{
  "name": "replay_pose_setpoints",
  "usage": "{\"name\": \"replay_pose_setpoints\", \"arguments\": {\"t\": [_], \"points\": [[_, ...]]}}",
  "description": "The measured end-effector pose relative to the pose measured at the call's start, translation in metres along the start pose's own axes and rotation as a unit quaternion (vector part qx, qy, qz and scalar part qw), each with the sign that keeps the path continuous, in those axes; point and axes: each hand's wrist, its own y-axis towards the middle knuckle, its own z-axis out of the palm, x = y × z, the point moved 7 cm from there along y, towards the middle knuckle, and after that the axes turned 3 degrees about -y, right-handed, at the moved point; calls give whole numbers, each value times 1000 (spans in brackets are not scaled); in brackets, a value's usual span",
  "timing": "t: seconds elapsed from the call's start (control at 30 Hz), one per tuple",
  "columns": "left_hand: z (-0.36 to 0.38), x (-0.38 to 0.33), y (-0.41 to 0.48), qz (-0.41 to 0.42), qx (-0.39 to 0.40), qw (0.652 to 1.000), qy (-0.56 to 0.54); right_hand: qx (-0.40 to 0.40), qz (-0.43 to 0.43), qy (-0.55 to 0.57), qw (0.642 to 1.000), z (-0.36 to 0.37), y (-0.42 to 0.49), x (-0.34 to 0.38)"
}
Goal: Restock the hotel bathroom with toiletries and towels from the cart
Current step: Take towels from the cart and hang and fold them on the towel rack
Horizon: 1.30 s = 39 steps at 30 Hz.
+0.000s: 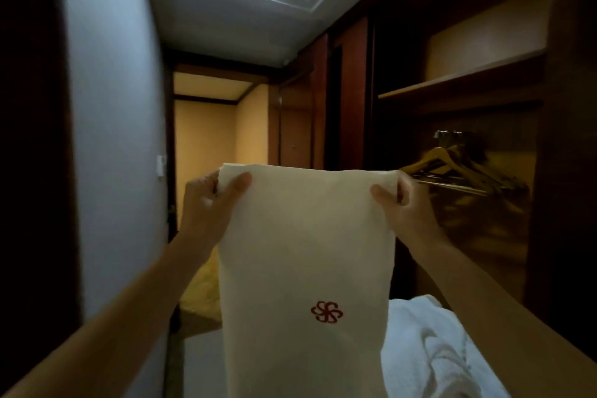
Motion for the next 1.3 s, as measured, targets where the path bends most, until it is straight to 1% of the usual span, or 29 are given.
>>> {"name": "replay_pose_setpoints", "arguments": {"t": [0.13,0.23,0.33,0.43,0.63,0.73,0.83,1.0,1.07,1.2,1.3], "points": [[-55,-28,-1,-6,-34,998,50,30,14,47,998,35,-9,34],[-93,-56,-6,40,-49,992,107,27,36,125,991,63,-26,57],[-128,-81,-14,78,-47,985,144,42,8,153,987,95,-44,88],[-168,-92,-15,81,-46,981,168,62,-10,161,985,132,-57,118],[-255,-108,-17,93,-58,969,220,120,-28,212,970,206,-83,168],[-302,-110,-17,82,-89,959,257,137,-42,214,966,239,-98,190],[-354,-105,-21,50,-121,951,280,154,-65,219,961,272,-116,215],[-426,-93,-29,2,-160,935,315,212,-111,239,941,330,-145,257],[-451,-88,-34,-20,-179,932,314,230,-112,252,933,353,-153,269],[-493,-84,-47,-71,-227,912,334,285,-79,307,904,399,-173,283],[-514,-93,-53,-77,-231,887,393,321,-83,346,878,428,-188,300]]}}
